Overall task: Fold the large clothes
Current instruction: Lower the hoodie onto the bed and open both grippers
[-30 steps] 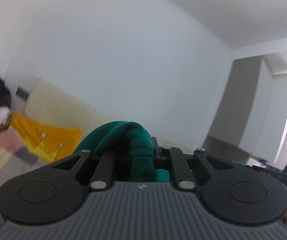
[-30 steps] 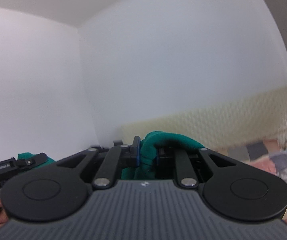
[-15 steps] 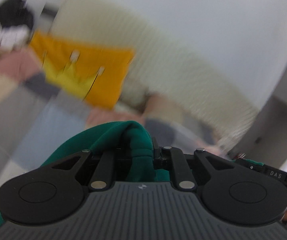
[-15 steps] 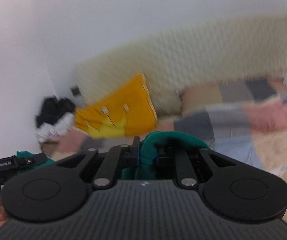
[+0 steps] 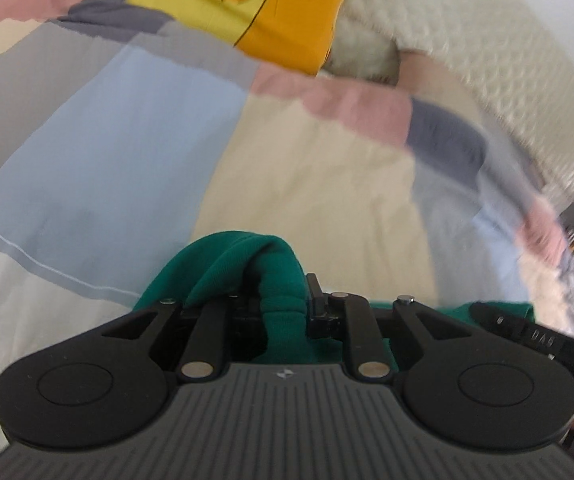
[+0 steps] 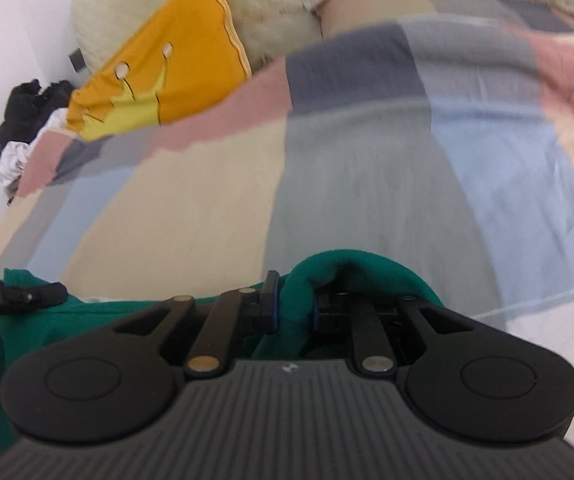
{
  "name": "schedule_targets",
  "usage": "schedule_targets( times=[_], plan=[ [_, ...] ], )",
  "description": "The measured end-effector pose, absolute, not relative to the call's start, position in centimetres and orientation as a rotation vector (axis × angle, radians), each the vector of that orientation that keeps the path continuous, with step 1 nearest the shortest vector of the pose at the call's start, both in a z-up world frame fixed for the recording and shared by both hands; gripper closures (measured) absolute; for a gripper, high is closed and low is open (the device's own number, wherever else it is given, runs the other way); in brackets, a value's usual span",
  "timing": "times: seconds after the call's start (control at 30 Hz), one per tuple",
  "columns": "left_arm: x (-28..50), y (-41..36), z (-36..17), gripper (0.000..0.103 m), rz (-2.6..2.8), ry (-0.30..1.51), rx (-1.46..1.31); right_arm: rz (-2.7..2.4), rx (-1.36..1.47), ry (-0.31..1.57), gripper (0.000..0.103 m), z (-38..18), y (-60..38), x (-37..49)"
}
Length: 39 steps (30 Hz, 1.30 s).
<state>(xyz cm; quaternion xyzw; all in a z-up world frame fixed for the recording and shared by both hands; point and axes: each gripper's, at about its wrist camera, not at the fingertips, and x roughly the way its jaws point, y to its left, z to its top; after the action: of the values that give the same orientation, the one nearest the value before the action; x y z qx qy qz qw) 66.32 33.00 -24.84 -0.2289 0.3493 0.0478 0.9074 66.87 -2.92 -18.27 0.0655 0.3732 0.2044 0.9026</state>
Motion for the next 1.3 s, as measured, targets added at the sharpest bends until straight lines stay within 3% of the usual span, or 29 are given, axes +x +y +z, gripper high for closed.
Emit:
schedule_targets(
  times=[0.2,0.23,0.27,0.3,0.33,0.37,0.4,0.73,1.3],
  plan=[
    [65.9,32.6,-23.2,0.075,0.092,0.747,-0.434,0.434,0.137,0.807,0.08,-17.7,-2.8,66.9],
    [65.7,32.4,-22.6,0.066,0.089,0.753,-0.421,0.433,0.134,0.814,0.079,-18.1,-2.5,67.5],
    [65.5,32.2,-22.2,0.057,0.083,0.757,-0.407,0.437,0.132,0.82,0.071,-17.7,-2.6,67.2],
    [65.2,32.1,-21.3,0.041,0.077,0.756,-0.395,0.442,0.132,0.826,0.064,-17.5,-2.6,67.1],
    [64.7,31.8,-20.6,0.036,0.074,0.747,-0.376,0.446,0.132,0.829,0.051,-17.1,-2.6,66.8],
    [64.2,31.7,-19.7,0.036,0.069,0.736,-0.367,0.449,0.132,0.828,0.043,-16.5,-2.6,66.1],
    [63.5,31.5,-18.8,0.036,0.063,0.725,-0.356,0.457,0.131,0.823,0.042,-16.1,-2.6,65.6],
    [54.3,29.1,-9.0,0.036,0.084,0.658,-0.283,0.505,0.087,0.707,0.043,-7.1,-4.1,56.8],
    [27.9,18.8,2.4,0.036,0.093,0.5,-0.206,0.585,0.054,0.53,0.043,3.1,-10.4,34.9]
  ],
)
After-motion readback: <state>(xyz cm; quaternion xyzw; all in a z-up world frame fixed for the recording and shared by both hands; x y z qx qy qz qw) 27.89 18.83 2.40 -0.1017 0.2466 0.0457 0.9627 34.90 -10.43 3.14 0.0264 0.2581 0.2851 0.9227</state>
